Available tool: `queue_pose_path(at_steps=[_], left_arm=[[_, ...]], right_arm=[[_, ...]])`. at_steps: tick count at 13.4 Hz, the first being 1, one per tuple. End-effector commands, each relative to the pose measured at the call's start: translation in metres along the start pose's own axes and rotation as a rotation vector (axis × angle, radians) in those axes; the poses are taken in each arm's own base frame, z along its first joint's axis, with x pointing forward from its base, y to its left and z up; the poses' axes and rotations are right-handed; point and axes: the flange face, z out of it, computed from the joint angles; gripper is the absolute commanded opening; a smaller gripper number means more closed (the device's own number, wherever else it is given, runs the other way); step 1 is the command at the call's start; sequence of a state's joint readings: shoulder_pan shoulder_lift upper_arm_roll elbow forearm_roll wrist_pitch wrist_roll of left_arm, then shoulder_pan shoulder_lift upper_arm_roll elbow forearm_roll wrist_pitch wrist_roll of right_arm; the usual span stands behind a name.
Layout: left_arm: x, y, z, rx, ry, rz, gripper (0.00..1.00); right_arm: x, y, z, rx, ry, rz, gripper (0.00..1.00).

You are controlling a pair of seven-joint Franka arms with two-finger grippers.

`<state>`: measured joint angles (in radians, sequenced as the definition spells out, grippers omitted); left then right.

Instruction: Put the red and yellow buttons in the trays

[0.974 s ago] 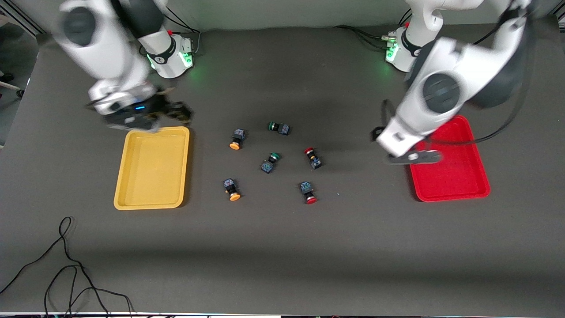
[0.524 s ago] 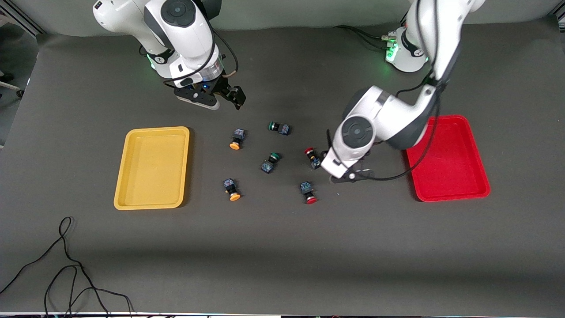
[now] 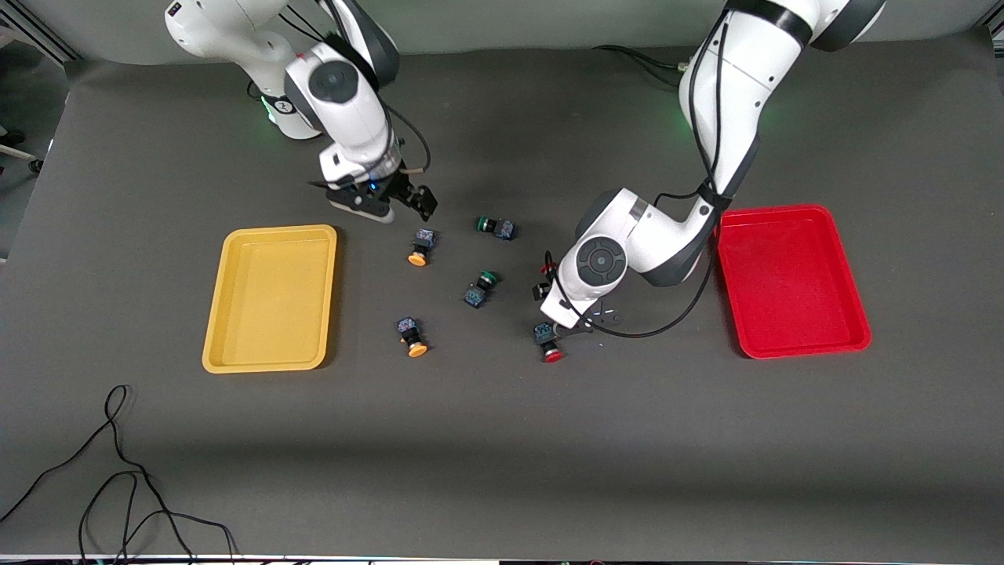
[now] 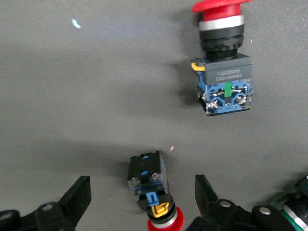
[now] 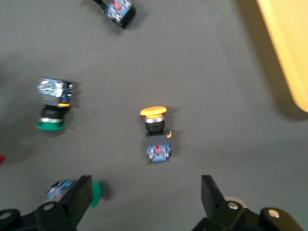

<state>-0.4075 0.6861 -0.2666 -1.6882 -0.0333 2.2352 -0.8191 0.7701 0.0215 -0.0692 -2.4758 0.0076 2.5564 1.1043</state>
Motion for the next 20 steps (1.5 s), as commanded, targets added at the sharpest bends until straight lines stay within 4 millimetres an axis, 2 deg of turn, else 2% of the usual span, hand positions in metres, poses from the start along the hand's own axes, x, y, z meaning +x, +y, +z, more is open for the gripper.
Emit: queue_pose_path(at_steps=[1, 2, 3, 5, 6, 8, 10, 11, 12, 13, 14, 16, 17, 19, 20], left_arm=[[-0.014, 0.021, 0.012, -0.020, 0.007, 0.004, 0.40], [-0.014, 0.021, 0.012, -0.022, 0.009, 0.004, 0.14], [-0.014, 0.020, 0.012, -0.016, 0.004, 0.004, 0.00], [-0.012, 0.017, 0.002, -0.011, 0.002, -0.002, 0.00], [-0.012, 0.015, -0.007, 0.000, 0.001, -0.002, 0.00], [-0.004, -0.001, -0.040, 0.028, -0.002, -0.002, 0.00], [0.011, -0.042, -0.091, 0.076, -0.040, 0.021, 0.00], [0.017, -0.070, -0.117, 0.092, -0.057, 0.056, 0.00], [0.021, -0.101, -0.139, 0.097, -0.058, 0.061, 0.00], [0.015, -0.128, -0.155, 0.109, -0.042, 0.067, 0.00], [0.017, -0.164, -0.162, 0.139, -0.034, 0.100, 0.00], [0.029, -0.235, -0.158, 0.143, -0.070, 0.127, 0.00], [0.031, -0.260, -0.150, 0.143, -0.083, 0.148, 0.00], [0.039, -0.323, -0.125, 0.163, -0.061, 0.161, 0.00], [0.040, -0.350, -0.110, 0.165, -0.050, 0.180, 0.00]], right_arm=[[-0.006, -0.011, 0.064, -0.009, 0.012, -0.019, 1.00], [-0.006, -0.009, 0.086, -0.008, 0.017, -0.022, 1.00], [-0.008, -0.008, 0.102, -0.011, 0.018, -0.027, 1.00], [-0.008, -0.005, 0.116, -0.016, 0.021, -0.056, 1.00], [-0.006, -0.003, 0.118, -0.019, 0.020, -0.094, 0.94], [-0.004, -0.002, 0.118, -0.024, 0.018, -0.123, 0.44], [-0.004, -0.003, 0.116, -0.023, 0.019, -0.123, 0.16], [-0.003, -0.003, 0.114, -0.021, 0.019, -0.123, 0.10], [-0.003, -0.004, 0.112, -0.022, 0.018, -0.125, 0.08], [-0.002, -0.007, 0.107, -0.014, 0.022, -0.125, 0.08], [0.000, -0.010, 0.097, -0.007, 0.024, -0.124, 0.07], [0.006, -0.023, 0.060, -0.037, 0.003, -0.123, 0.07], [0.011, -0.032, 0.037, -0.057, -0.012, -0.130, 0.07], [0.035, -0.048, -0.006, -0.104, -0.047, -0.148, 0.07], [0.050, -0.048, -0.024, -0.124, -0.065, -0.188, 0.07]])
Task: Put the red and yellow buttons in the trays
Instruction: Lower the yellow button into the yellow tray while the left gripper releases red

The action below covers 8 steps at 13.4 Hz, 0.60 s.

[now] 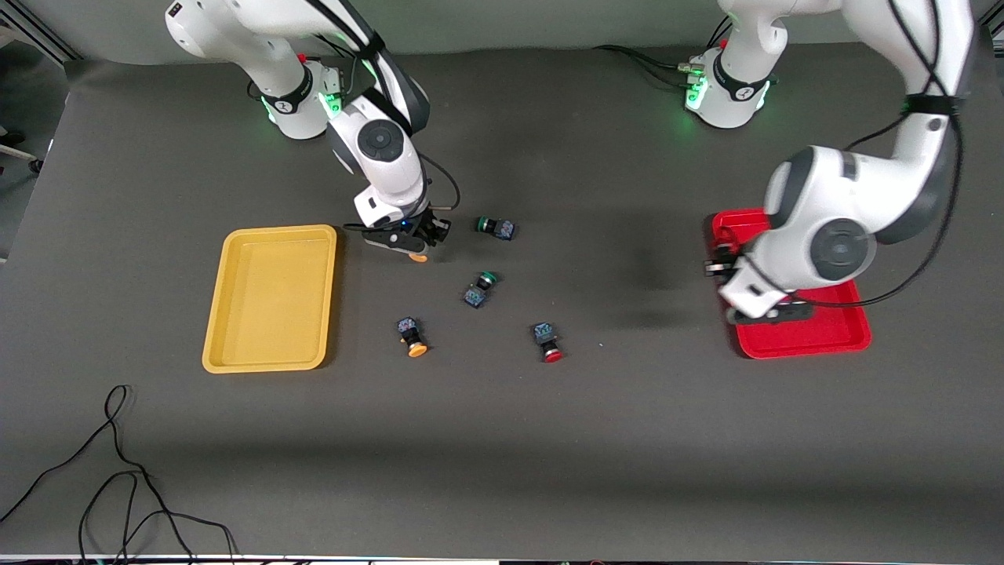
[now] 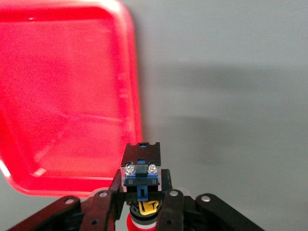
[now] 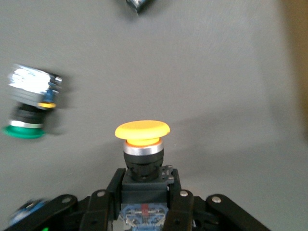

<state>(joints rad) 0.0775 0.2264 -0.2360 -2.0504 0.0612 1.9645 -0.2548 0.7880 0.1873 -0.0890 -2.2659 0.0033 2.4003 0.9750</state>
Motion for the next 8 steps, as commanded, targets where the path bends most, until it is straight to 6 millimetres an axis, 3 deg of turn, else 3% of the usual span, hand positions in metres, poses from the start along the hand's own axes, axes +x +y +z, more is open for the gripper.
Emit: queue_pose_path(at_steps=[1, 2, 4, 5, 6, 8], left_arm=[[-0.018, -0.057, 0.051, 0.005, 0.025, 0.057, 0.00], [-0.021, -0.071, 0.065, -0.004, 0.034, 0.062, 0.00], [-0.026, -0.084, 0.093, -0.010, 0.041, 0.048, 0.00], [-0.023, -0.092, 0.103, -0.022, 0.032, 0.032, 0.67], [-0.021, -0.092, 0.102, -0.025, 0.030, 0.023, 1.00], [-0.011, -0.085, 0.071, -0.022, 0.039, 0.009, 1.00]], right_arm=[[0.043, 0.017, -0.062, -0.018, -0.025, -0.118, 0.07], [0.066, 0.041, -0.076, -0.011, -0.025, -0.190, 0.07], [0.125, 0.116, -0.090, -0.006, -0.045, -0.352, 0.07], [0.156, 0.161, -0.091, 0.002, -0.045, -0.421, 0.07], [0.182, 0.206, -0.087, 0.000, -0.048, -0.475, 0.07], [0.212, 0.270, -0.069, -0.023, -0.044, -0.499, 0.07]])
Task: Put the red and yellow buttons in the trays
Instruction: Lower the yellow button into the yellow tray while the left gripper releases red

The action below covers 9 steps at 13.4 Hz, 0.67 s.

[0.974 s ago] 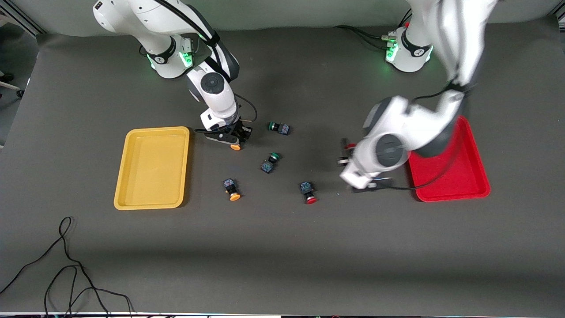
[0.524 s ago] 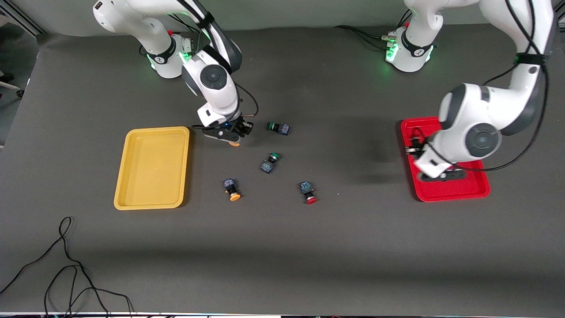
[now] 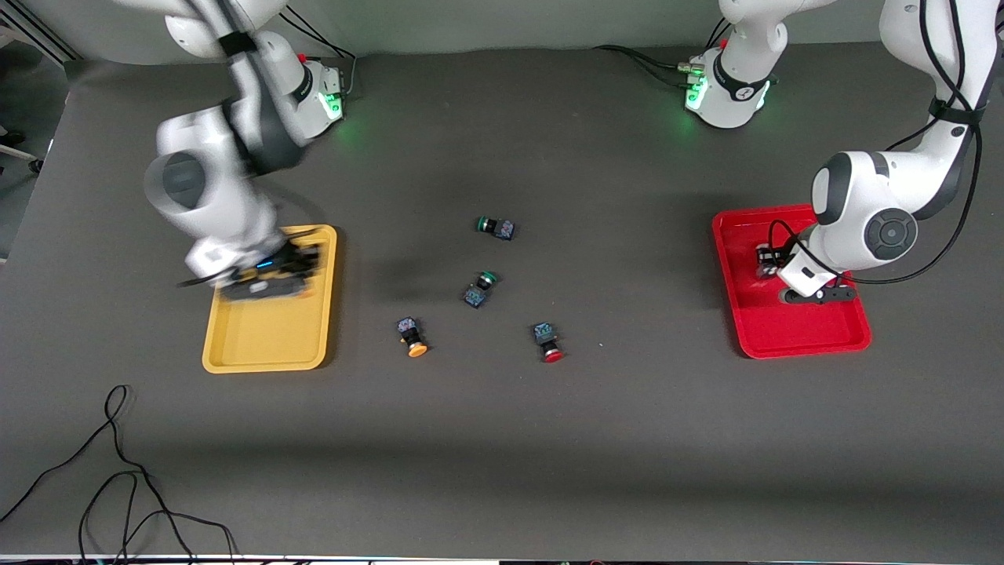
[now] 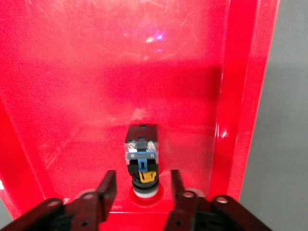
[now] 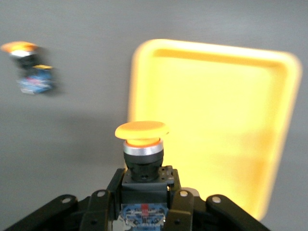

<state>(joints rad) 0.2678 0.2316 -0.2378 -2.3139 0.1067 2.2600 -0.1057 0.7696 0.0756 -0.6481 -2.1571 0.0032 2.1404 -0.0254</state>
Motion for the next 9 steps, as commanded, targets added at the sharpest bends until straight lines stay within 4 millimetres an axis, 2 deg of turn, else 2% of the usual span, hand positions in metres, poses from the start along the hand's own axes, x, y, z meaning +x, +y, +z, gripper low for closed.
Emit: queue_pose_path(at_steps=[1, 2, 3, 5, 6, 8, 9], left_arm=[[0.017, 0.027, -0.056, 0.021, 0.008, -0.003, 1.00], [0.026, 0.068, -0.085, 0.021, 0.005, -0.017, 1.00], [0.038, 0.111, -0.106, 0.006, 0.000, -0.056, 1.00], [0.058, 0.211, -0.125, -0.025, 0.003, -0.143, 1.00], [0.069, 0.264, -0.119, -0.047, 0.003, -0.216, 1.00], [0.081, 0.366, -0.097, -0.091, 0.014, -0.292, 1.00], [0.086, 0.399, -0.083, -0.107, 0.020, -0.278, 1.00]], right_arm=[[-0.002, 0.070, 0.032, -0.037, -0.008, -0.083, 0.07], [-0.003, 0.094, 0.050, -0.044, 0.005, -0.080, 0.07], [-0.004, 0.117, 0.075, -0.044, -0.007, -0.089, 0.07], [-0.001, 0.130, 0.123, -0.004, -0.015, -0.098, 0.07], [-0.002, 0.136, 0.146, 0.009, -0.027, -0.085, 0.07], [0.000, 0.137, 0.165, 0.021, -0.032, -0.092, 0.07], [0.001, 0.136, 0.166, 0.028, -0.030, -0.089, 0.10]])
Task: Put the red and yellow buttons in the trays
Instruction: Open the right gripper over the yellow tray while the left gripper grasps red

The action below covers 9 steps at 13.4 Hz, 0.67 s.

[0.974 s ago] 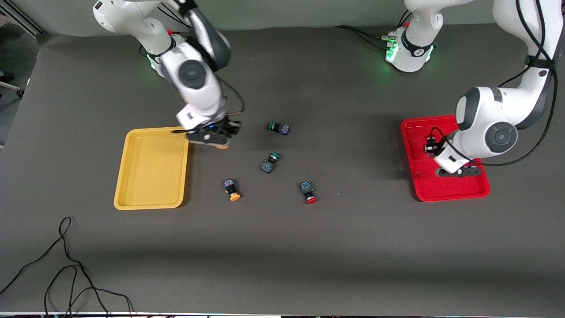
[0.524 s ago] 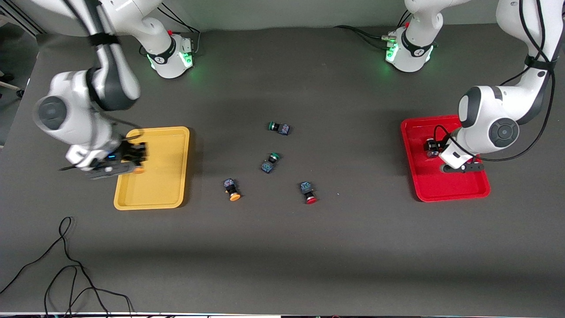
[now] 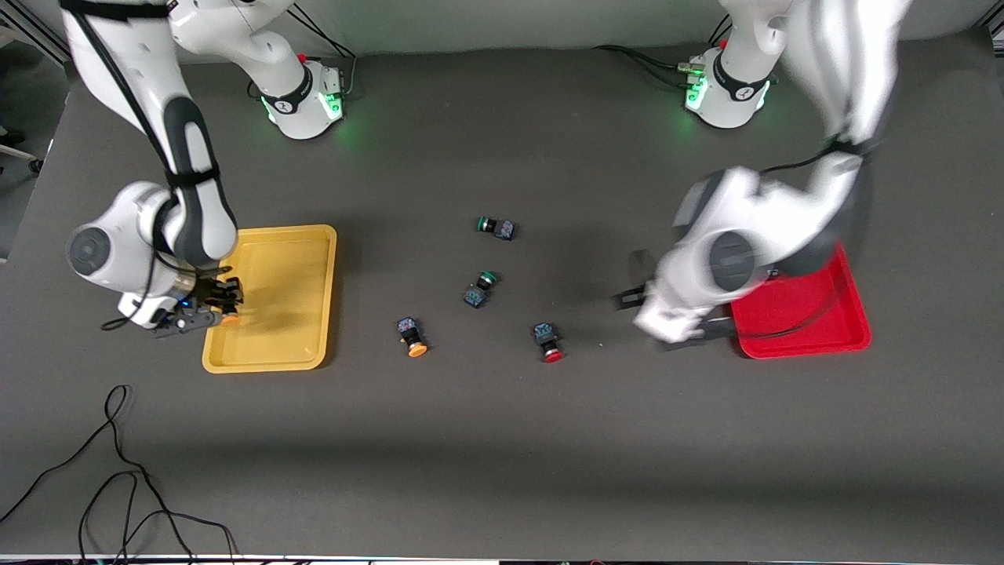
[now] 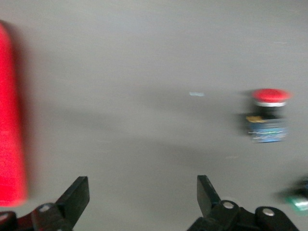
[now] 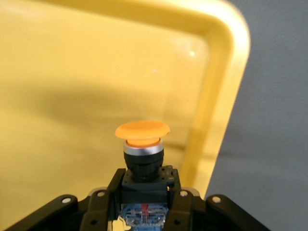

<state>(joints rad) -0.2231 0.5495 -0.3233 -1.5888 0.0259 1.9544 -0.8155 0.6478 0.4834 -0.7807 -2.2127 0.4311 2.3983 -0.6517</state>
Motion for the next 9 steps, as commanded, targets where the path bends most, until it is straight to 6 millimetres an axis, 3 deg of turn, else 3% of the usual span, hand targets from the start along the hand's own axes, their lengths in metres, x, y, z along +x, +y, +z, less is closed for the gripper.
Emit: queue_pose_path(at_steps=[1, 2, 3, 5, 7, 8, 9], left_arm=[[0.031, 0.079, 0.062, -0.058, -0.020, -0.048, 1.00], [0.043, 0.083, 0.079, -0.095, 0.003, -0.047, 1.00], [0.050, 0.086, 0.090, -0.131, 0.034, -0.024, 1.00], [0.057, 0.090, 0.115, -0.160, 0.047, -0.016, 1.00], [0.063, 0.087, 0.123, -0.163, 0.056, -0.001, 0.97], [0.068, 0.086, 0.126, -0.162, 0.061, 0.004, 0.91], [0.072, 0.087, 0.129, -0.167, 0.062, 0.000, 0.78]], right_arm=[[0.013, -0.001, 0.004, 0.003, 0.015, 0.000, 0.41], [0.016, -0.002, 0.004, 0.006, 0.014, 0.002, 0.92], [0.016, -0.002, 0.003, 0.008, 0.015, 0.002, 1.00], [0.020, -0.008, -0.012, 0.027, 0.047, 0.014, 1.00], [0.027, -0.033, -0.036, 0.059, 0.073, 0.016, 1.00], [0.028, -0.030, -0.054, 0.076, 0.074, 0.027, 1.00], [0.033, -0.033, -0.069, 0.072, 0.064, 0.008, 1.00]])
